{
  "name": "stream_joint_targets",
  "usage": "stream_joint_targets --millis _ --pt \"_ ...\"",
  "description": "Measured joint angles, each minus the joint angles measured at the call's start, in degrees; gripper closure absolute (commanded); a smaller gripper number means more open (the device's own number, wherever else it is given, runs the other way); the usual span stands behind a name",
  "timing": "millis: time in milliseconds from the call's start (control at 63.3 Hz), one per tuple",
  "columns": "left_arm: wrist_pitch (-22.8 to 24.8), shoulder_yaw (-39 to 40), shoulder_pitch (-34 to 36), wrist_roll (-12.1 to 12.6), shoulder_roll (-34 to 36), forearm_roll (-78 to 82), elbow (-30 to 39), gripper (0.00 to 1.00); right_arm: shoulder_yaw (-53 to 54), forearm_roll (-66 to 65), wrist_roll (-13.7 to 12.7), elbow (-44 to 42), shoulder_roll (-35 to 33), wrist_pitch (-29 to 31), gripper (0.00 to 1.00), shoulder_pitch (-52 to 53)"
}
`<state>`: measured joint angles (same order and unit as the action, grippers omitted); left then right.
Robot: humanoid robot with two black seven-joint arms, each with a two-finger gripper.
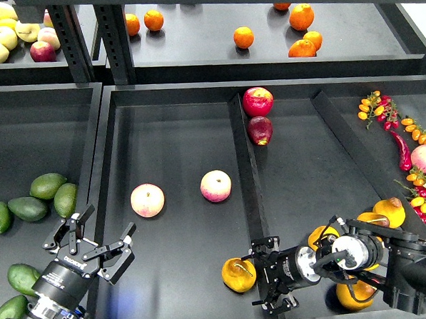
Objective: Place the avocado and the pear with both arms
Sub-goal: 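Lower the right gripper onto the yellow pear and close on it, then carry the pear with the right gripper into the bin of yellow pears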
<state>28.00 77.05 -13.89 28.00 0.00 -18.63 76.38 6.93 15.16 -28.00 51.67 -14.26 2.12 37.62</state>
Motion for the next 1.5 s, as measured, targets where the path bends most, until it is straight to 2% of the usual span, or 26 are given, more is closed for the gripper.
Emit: stream_joint_targets --millis 158,395,505,521,553,758,868,1137,1500 --pt "0.0 0.09 -0.06 0.0 0.0 0.0 0.0 0.01 0.03 -0.44 0.0 -0.4 0.17 -0.13 0.02 -0.32" --pt "0.0 0.04 -0.08 0.0 0.0 0.0 -0.01 0.01 0.05 -1.08 0.02 -0.38 0.17 -0.68 0.2 -0.84" --pt "0.0 0.03 -0.16 0.0 0.0 0.0 -0.07 0.01 0.14 -1.08 0.03 -0.3 0.18 -0.71 0.32 -0.85" --pt "0.0 0.03 -0.18 0.0 0.0 0.0 -0.07 0.01 0.14 -1.09 0.01 -0.27 0.18 -0.71 0.4 -0.85" --pt "0.0 0.02 -0.23 0.0 0.0 0.0 -0.09 0.01 0.17 -1.02 0.02 -0.16 0.17 -0.76 0.44 -0.86" --pt "0.0 0.02 -0.48 0.0 0.0 0.0 -0.09 0.01 1.31 -0.97 0.03 -0.13 0.11 -0.88 0.57 -1.82" --pt "0.0 0.02 -0.72 0.0 0.0 0.0 -0.09 0.01 1.57 -0.93 0.02 -0.04 0.06 -0.92 0.73 -2.39" --pt "0.0 0.03 -1.18 0.0 0.0 0.0 -0.09 0.01 1.77 -0.69 0.02 0.85 0.02 -0.38 0.82 -3.36" --pt "0.0 0.03 -1.29 0.0 0.0 0.0 -0.09 0.01 5.57 -0.43 -0.08 3.02 -0.05 -0.84 0.85 -4.15"
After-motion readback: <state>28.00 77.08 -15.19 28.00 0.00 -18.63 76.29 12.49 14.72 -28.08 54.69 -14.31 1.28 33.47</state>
